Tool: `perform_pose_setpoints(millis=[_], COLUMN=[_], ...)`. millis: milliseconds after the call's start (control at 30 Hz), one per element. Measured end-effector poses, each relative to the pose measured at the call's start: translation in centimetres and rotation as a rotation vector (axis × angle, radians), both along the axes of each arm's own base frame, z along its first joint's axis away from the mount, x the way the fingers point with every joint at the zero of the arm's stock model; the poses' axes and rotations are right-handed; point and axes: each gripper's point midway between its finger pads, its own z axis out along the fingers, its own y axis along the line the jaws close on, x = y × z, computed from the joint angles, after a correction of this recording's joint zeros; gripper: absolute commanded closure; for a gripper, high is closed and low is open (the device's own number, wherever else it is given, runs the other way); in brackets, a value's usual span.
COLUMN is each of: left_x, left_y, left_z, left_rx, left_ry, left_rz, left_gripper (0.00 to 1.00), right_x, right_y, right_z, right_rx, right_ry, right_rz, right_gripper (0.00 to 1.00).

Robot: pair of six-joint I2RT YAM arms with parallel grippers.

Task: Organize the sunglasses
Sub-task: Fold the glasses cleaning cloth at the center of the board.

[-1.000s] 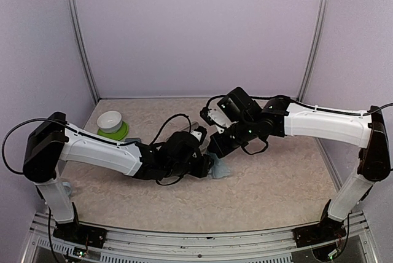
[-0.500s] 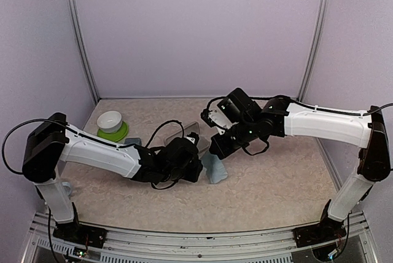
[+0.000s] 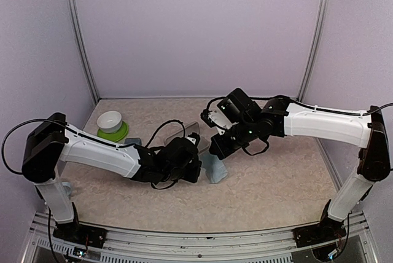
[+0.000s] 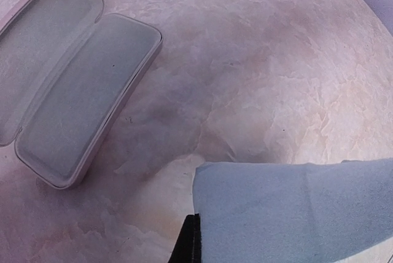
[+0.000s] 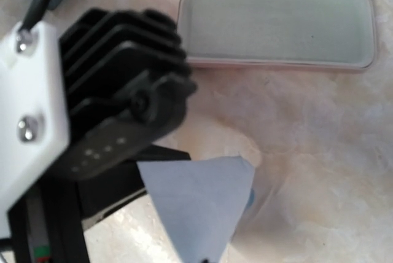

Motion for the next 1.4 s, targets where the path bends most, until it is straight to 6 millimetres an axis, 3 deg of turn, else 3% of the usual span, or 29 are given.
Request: perform_pose_setpoints(millis=[167,333,500,800,1000,1167,1400], left_x=[-0.5,-1.7,-3.8,-7.8,-11.7,-14.5,-16.1], left_y=[0.3,0.3,-0.5,-2.4,-4.1,-3.8,-2.9], left_z=[0.2,2.2,5.3,7.7,6.8,4.8,3.4], left_rx=[0.029,0.035,0.007,0.023,0.060,0.134,0.188], left_ry=[0.013,0.030,0.055,0.139,0.255,0.360,0.444], left_rz=[-0.026,-0.067,-0.138,-0.266,-0.364,-0.415,-0.447], left_gripper=[1.00,1.00,1.00,1.00,1.00,1.00,1.00], right_x=[0.0,-0.6,-2.1,-5.3,-7.6,-8.8,-9.8], right_y=[-0.1,-1.0,-2.4,-3.8,-4.9,-5.3,-5.3], right_z=[-0.2,-1.3,-1.1,-0.4,0.1,0.2,-0.8], right_rx=[-0.006,-0.017,0.014,0.141,0.222,0.249,0.241], right_ry=[-0.007,-0.019,-0.035,-0.022,0.011,0.031,0.072], right_rz=[0.002,0.022,0.052,0.110,0.129,0.132,0.133], right_gripper=[1.00,1.00,1.00,1.00,1.00,1.00,1.00])
